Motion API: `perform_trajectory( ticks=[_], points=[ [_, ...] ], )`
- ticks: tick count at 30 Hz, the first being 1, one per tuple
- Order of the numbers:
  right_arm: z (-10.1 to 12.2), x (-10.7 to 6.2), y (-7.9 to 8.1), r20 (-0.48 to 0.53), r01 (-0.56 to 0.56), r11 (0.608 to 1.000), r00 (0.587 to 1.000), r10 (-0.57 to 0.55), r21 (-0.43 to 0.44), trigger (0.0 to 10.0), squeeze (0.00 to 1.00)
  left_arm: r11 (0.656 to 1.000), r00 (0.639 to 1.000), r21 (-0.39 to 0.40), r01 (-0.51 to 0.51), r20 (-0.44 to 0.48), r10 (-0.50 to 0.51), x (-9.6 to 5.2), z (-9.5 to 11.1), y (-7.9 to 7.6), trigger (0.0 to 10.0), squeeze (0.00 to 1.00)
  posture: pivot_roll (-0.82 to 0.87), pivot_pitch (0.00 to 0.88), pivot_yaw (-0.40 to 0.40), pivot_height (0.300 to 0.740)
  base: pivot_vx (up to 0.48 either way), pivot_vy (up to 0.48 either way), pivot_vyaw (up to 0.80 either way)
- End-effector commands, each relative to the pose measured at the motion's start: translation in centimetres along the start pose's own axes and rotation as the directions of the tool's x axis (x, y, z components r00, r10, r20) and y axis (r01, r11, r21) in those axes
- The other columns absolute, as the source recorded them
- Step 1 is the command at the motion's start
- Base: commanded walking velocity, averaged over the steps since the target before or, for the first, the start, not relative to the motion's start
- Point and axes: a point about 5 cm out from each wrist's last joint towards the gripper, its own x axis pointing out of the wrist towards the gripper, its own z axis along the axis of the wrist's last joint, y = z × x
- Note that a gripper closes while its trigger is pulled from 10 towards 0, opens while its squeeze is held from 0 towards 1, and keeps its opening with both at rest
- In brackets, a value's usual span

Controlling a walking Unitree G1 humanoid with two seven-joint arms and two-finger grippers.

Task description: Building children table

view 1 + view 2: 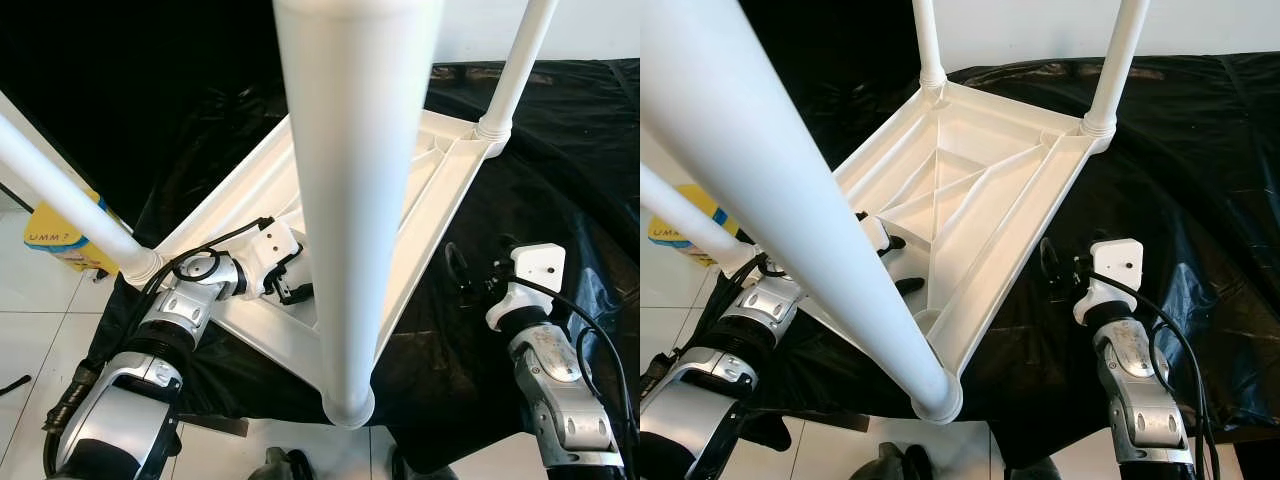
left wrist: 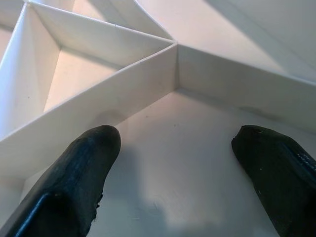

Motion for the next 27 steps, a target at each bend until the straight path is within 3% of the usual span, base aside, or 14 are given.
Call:
perform_trajectory(
  ticks=[1,27],
  points=[
    [-0.08,-0.23,0.08,-0.009,0.001,1.0,1.0,-0.001,0.002,10.0,0.0,0.999,0.997,-0.037,0.034,-0.075,-0.036,-0.06,-1.87,-0.85,9.3,0.0,-0.16,0.188,0.104,0.74,0.0,0.0,0.0],
    [-0.08,-0.23,0.08,-0.009,0.001,1.0,1.0,-0.001,0.002,10.0,0.0,0.999,0.997,-0.037,0.034,-0.075,-0.036,-0.06,-1.87,-0.85,9.3,0.0,-0.16,0.188,0.104,0.74,0.0,0.0,0.0]
  ],
)
